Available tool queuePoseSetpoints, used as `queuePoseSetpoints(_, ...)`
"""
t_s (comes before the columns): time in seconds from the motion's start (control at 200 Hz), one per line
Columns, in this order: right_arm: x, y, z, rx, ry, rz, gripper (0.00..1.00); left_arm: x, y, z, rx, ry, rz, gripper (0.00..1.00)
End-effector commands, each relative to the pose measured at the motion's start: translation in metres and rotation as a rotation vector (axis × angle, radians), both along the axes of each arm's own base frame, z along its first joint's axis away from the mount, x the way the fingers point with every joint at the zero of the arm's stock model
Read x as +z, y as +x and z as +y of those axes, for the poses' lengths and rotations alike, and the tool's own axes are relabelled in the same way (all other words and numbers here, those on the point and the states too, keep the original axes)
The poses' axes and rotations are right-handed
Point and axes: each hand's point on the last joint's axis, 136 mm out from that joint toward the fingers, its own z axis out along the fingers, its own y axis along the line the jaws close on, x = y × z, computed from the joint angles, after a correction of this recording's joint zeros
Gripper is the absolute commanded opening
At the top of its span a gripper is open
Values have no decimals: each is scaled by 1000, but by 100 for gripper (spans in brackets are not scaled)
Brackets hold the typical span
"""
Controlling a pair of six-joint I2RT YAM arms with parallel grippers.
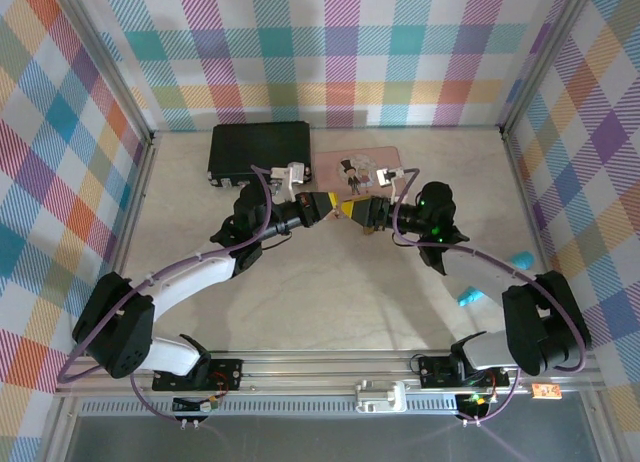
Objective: Unlock a padlock with a key
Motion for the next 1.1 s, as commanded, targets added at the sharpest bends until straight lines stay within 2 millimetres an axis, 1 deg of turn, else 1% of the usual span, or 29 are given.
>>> queuePoseSetpoints(0.0,7,-11,7,54,27,-42,33,21,-3,-6,-32,-30,-70,0)
queuePoseSetpoints(0.18,1,-13,13,67,19,-28,32,22,-5,-7,-42,-49,-73,0)
queuePoseSetpoints(0.43,2,-8,18,79,34,-25,23,16,-9,-12,-67,-77,-53,0)
queuePoseSetpoints(0.48,4,-7,18,73,31,-31,23,15,-10,-11,-67,-77,-52,0)
queuePoseSetpoints(0.655,4,-5,14,38,7,-42,30,13,-12,-6,-49,-55,-57,0)
queuePoseSetpoints(0.715,4,-5,14,32,1,-47,30,13,-12,-5,-48,-51,-56,0)
queuePoseSetpoints(0.785,3,-5,13,29,-8,-50,27,11,-12,-5,-42,-47,-47,0)
queuePoseSetpoints(0.945,7,-6,12,25,-7,-66,25,4,-16,-2,-42,-45,-24,0)
queuePoseSetpoints(1.095,9,-6,14,46,15,-58,19,7,-21,-2,-48,-58,-30,0)
